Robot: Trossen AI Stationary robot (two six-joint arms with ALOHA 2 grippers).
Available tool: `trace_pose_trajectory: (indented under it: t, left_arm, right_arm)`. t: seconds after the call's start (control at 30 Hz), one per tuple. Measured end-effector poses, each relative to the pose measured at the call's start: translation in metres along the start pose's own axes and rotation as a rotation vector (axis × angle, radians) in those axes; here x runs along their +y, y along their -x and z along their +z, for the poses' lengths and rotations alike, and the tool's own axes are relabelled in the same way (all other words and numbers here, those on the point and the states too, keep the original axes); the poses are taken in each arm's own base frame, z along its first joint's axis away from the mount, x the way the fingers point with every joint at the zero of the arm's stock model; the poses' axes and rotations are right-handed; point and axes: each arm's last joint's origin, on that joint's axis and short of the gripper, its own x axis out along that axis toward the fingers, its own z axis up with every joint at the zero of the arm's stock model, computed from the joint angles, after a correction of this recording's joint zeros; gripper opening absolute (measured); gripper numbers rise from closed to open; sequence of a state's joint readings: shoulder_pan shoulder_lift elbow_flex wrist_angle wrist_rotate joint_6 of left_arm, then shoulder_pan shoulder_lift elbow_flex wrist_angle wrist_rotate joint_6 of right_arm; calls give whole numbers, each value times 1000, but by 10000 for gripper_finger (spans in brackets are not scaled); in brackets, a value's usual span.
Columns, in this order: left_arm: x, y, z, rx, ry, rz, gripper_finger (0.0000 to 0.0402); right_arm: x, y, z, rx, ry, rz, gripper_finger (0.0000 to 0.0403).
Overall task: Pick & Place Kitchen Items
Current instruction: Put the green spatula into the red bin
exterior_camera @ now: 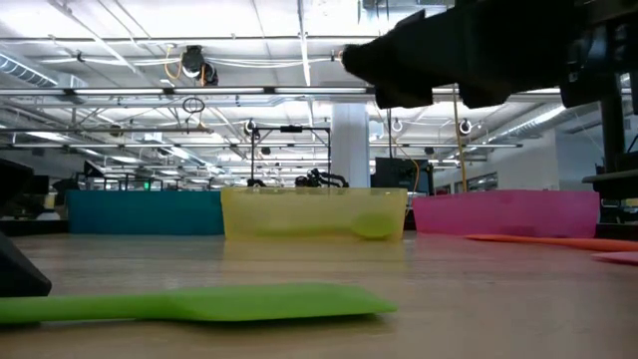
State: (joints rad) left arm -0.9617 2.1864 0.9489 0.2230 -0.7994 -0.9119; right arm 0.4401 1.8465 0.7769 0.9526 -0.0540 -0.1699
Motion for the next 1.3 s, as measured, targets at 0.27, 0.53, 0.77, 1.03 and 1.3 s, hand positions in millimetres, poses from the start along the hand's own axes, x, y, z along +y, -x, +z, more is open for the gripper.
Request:
trace_pose_trajectory:
  t: [0.27,0.53,0.77,1.03,1.3]
  left_arm:
    - [5,-6,5,-52,9,60,43]
    - [5,-15,18,-166,-111,80,57]
    - [12,-10,45,-243,-199,178,50]
    - [29,-23,62,-141,-197,167,59]
    - [42,-36,71,-83,-221,177,45]
  right_arm:
    - [-16,1,-3,7,-18,-45,154]
    - [-21,2,-4,9,-65,-60,153]
    - [-19,2,-6,36,-67,-53,151]
    - [-26,5,-27,231,-144,-63,151]
    - [-41,11,-40,339,-352,-254,151]
